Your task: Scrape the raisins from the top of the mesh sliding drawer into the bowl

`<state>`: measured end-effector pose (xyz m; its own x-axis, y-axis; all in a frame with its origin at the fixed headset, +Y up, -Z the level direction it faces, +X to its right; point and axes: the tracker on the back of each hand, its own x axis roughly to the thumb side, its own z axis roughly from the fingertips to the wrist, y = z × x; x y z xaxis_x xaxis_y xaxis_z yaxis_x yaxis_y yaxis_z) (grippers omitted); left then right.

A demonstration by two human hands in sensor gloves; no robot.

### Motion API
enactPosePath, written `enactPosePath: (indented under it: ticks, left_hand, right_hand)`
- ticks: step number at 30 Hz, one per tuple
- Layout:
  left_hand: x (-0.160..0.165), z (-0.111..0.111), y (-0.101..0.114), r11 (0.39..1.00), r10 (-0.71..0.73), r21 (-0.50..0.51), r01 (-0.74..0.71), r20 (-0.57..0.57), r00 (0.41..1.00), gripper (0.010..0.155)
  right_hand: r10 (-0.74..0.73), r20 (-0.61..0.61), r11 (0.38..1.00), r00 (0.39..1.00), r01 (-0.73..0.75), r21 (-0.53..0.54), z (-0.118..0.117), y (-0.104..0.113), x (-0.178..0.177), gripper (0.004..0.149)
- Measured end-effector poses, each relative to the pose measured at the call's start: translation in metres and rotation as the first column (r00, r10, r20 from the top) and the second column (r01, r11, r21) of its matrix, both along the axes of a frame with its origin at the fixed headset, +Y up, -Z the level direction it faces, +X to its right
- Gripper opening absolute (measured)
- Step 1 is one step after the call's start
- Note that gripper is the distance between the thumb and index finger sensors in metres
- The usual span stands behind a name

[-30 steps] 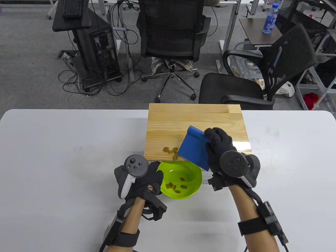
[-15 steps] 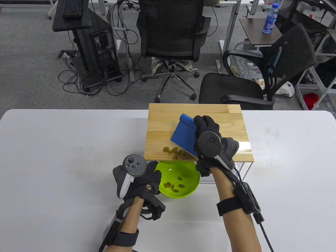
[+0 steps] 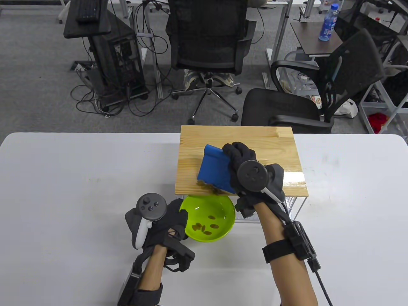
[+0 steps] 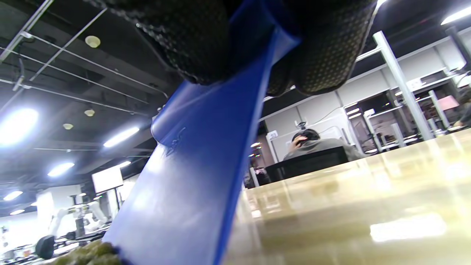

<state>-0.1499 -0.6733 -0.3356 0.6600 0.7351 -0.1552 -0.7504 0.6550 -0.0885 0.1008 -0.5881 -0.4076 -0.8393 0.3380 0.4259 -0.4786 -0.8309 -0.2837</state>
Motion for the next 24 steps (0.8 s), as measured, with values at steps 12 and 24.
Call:
enactPosePath:
  ticks: [12, 24]
  left_hand:
    - [-0.001, -0.002, -0.002, 0.999, -0.03, -0.025, 0.031, 0.019, 0.999, 0.06]
    - [0.001, 0.007, 0.004, 0.997, -0.07, -0.025, 0.077, 0.194, 0.979, 0.053]
  right_hand:
    - [-0.001, -0.166, 0.997, 0.986, 0.013, 0.071, 0.027, 0.002, 0.002, 0.053]
    - [-0.346, -0.172, 0.918, 0.922, 0.371, 0.14, 0.089, -0.033, 0.073, 0.053]
